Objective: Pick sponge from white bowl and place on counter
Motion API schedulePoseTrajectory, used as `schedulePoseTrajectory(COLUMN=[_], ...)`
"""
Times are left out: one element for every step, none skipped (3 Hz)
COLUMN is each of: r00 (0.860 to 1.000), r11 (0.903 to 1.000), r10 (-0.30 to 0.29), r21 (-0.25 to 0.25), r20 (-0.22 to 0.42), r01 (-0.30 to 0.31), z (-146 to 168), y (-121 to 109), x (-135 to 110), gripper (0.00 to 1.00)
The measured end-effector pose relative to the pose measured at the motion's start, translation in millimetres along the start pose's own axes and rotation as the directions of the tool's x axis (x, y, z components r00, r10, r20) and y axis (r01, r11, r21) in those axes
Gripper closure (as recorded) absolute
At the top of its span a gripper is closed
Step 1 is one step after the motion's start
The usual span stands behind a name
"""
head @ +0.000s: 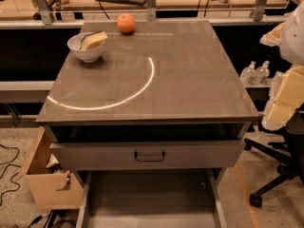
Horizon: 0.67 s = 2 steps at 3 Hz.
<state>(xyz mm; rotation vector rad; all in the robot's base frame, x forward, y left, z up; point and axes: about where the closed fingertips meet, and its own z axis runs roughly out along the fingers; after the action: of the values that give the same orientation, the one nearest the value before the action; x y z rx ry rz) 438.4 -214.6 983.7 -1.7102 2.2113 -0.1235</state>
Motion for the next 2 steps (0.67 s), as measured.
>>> schedulePoseTrajectory(r00=[1.000, 0.997], r11=[1.0000, 0.9982], r10=[0.000, 0.035], r21=[0.004, 0.046], r20=[0.004, 0.072], r01=[0.000, -0.038], z=[-1, 1], y=[-1, -18], x=[-1, -23], gripper=[0.00, 0.00])
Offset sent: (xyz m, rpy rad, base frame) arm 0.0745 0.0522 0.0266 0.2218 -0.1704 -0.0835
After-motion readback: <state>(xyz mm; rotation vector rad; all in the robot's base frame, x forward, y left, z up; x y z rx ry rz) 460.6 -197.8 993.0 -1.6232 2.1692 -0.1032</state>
